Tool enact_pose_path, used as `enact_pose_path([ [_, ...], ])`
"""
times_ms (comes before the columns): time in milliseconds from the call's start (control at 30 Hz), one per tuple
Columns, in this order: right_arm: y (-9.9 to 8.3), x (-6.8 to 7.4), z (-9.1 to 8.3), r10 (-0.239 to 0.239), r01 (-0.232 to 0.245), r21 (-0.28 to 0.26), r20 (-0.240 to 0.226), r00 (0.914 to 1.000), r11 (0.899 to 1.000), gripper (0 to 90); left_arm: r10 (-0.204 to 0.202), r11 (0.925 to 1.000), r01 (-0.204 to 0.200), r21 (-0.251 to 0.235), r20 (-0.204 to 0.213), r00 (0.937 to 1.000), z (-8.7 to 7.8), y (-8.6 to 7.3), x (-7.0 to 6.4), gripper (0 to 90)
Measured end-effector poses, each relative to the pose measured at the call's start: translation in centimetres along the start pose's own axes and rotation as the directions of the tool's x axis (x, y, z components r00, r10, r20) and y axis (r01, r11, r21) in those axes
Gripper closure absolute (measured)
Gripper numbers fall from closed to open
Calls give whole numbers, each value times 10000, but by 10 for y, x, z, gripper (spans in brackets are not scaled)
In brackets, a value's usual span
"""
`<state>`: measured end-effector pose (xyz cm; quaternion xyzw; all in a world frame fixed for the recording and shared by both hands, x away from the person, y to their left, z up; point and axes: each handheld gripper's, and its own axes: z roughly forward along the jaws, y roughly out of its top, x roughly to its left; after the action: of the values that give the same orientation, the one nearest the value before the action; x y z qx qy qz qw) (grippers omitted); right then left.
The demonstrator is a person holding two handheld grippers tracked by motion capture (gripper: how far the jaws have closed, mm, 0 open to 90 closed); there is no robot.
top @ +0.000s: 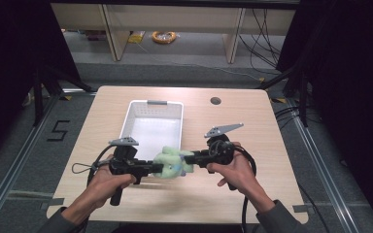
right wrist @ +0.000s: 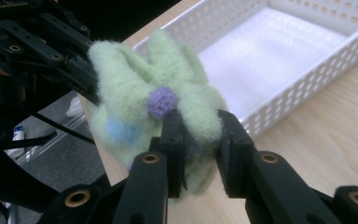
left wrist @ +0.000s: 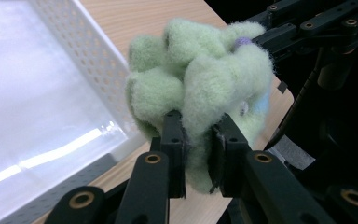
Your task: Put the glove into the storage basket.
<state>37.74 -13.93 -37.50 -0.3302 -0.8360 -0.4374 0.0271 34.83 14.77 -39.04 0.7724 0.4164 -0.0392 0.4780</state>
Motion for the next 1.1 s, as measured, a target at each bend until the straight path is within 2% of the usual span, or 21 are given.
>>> enact_pose_path([
  [100,13,-1,14,-92,93,117,-63,9999,9999,752,-207,9998,207,13,-214,9996,-7,2,13,767],
  [200,19,-2,20,-96,97,199,-55,9999,9998,752,-333,9994,335,25,-384,9987,-9,3,20,767],
  [300,30,-5,35,-18,18,313,-16,10000,9995,752,-588,9980,598,214,-469,9972,-12,8,36,766],
  [433,38,-7,46,90,-90,432,18,10000,9990,752,-669,9974,685,209,-714,9952,-13,11,46,766],
  [500,43,-11,53,93,-94,485,21,10000,9988,752,-812,9961,833,296,-646,9946,-13,12,54,766],
  [533,46,-13,61,257,-258,568,34,9997,9980,752,-949,9948,975,294,-789,9924,-13,12,59,766],
  [567,46,-13,61,257,-258,568,34,9997,9980,752,-1063,9934,1093,335,-801,9911,-12,12,63,766],
  [600,47,-14,65,393,-390,652,-22,9992,9971,752,-1021,9932,1060,483,-761,9919,-11,12,67,766],
  [700,50,-19,77,335,-341,787,88,9994,9963,752,-1043,9920,1104,616,-952,9900,-9,11,76,766],
  [767,51,-23,88,601,-600,894,21,9982,9942,752,-1183,9903,1249,608,-1021,9877,-8,11,82,766],
  [833,52,-24,90,691,-696,929,81,9976,9932,752,-1258,9886,1335,689,-1068,9863,-8,11,88,766],
  [933,53,-28,99,625,-633,981,112,9980,9932,752,-1331,9866,1425,796,-1132,9846,-7,10,95,765],
  [1000,53,-30,108,741,-747,1094,97,9972,9912,752,-1525,9834,1628,804,-1213,9808,-5,8,102,764],
  [1067,53,-30,113,1031,-1055,1313,251,9944,9857,751,-1535,9828,1651,831,-1302,9795,-3,7,104,764],
  [1100,53,-32,116,960,-990,1299,286,9950,9866,751,-1563,9824,1687,801,-1417,9775,-2,6,106,764],
])
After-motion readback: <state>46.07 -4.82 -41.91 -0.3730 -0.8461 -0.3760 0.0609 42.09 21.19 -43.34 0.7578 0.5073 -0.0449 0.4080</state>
